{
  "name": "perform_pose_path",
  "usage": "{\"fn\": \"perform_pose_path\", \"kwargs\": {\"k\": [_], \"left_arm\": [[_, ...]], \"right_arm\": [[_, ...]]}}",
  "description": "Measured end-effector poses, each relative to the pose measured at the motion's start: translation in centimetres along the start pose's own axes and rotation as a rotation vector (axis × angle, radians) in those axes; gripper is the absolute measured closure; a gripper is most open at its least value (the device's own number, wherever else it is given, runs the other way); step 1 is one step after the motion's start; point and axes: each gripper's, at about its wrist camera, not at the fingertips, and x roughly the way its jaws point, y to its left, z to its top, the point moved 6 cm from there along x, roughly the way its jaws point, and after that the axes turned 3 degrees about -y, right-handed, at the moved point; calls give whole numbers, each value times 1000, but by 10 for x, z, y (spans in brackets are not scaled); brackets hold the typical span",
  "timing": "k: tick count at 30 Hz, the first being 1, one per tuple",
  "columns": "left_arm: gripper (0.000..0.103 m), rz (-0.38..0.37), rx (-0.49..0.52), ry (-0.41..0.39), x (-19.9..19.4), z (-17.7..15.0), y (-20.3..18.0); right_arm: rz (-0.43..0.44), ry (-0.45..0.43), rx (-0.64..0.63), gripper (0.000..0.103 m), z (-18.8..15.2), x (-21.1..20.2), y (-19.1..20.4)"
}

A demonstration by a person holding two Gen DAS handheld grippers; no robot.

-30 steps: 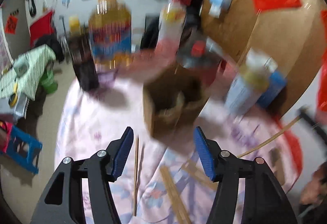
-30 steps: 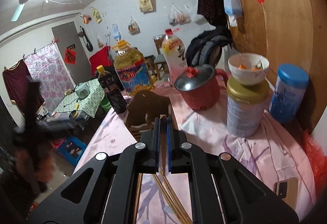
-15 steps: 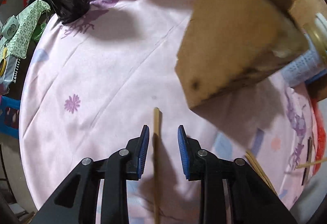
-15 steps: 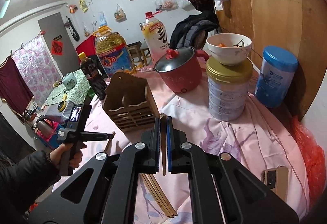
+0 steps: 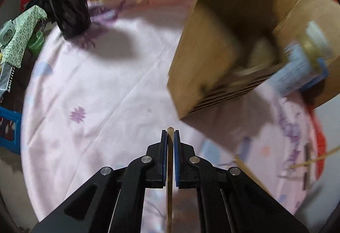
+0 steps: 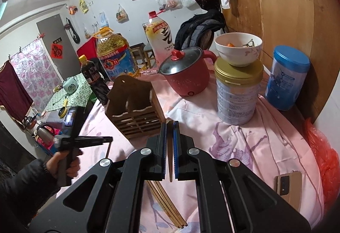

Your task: Organize utensils

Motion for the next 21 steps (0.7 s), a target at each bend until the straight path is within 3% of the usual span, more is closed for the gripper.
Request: {"fn": "perform_pose_path", "kwargs": {"k": [9, 13, 18, 21], "left_arm": [[97, -50, 67, -292, -153, 49, -60], [101, -89, 77, -372, -198, 78, -88], [101, -58, 105, -440, -226, 111, -104], [101, -69, 111, -409, -207, 121, -108]], "right_arm": [[92, -54, -22, 96, 21, 2, 29], [110, -96, -39, 96, 39, -7, 37], [121, -155, -51, 96, 60, -20, 41], [112, -160, -57, 96, 60, -23, 39]]}}
